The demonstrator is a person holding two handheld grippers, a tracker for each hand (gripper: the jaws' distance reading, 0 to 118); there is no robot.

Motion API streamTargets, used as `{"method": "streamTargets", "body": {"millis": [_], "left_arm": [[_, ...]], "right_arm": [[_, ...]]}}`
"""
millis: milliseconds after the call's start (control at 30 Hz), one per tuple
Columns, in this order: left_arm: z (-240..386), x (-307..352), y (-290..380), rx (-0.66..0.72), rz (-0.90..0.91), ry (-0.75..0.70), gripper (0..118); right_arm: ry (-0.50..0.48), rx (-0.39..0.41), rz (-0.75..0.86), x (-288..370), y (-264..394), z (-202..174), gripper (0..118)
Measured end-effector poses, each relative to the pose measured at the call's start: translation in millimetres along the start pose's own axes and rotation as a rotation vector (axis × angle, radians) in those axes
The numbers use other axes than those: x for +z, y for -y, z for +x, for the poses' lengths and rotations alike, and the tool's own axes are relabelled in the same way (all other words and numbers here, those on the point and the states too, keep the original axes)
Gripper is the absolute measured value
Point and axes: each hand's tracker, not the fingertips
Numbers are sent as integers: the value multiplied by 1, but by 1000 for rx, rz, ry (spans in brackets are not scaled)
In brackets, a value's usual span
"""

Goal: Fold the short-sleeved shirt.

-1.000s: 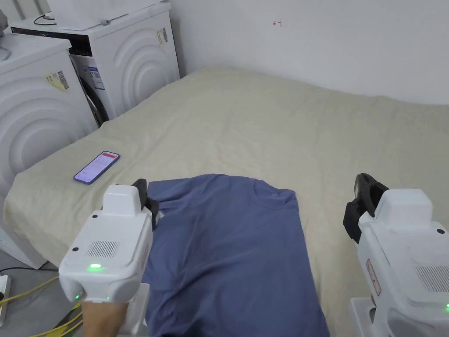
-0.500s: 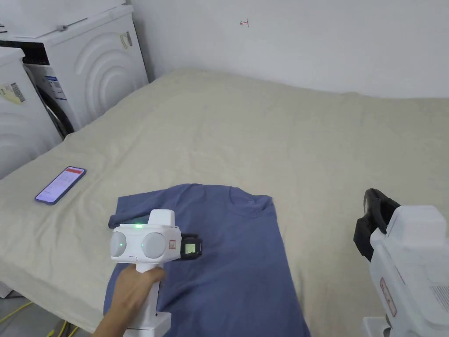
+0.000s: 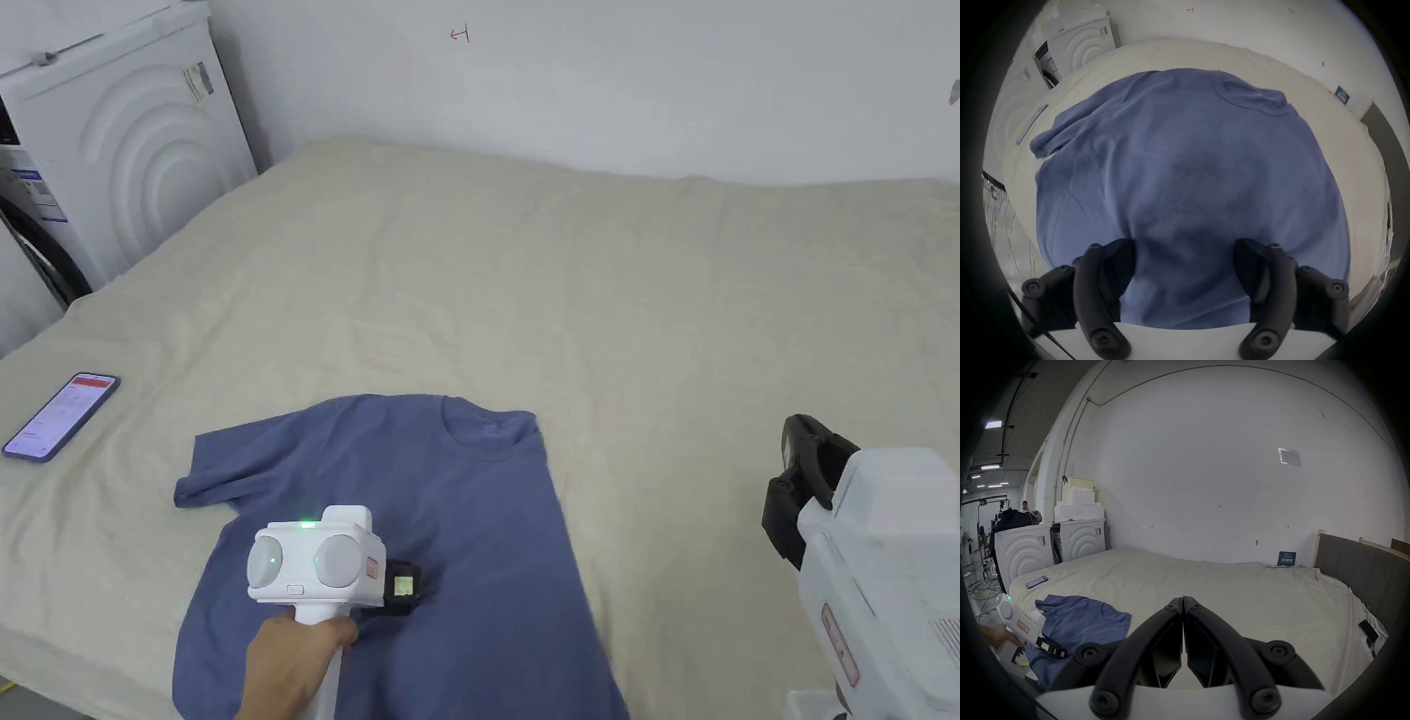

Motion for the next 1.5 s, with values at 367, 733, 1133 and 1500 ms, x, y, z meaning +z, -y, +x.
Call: {"method": "streamTargets", "body": {"millis": [367,733,1133,1500], "left_arm": [[-36,12,-11,57,140,105,0],[9,92,-54,-43,313,265,0],[145,177,-108,-252,509,531,0],[277,232,-110,-504,607,739,0]], "right_arm": [[22,-24,14,11,-4,17,0],[66,-46,54,37,-15,47,0],[223,-47,111,81,-26,110,0],[405,-53,138,127,-28,169,0]]}}
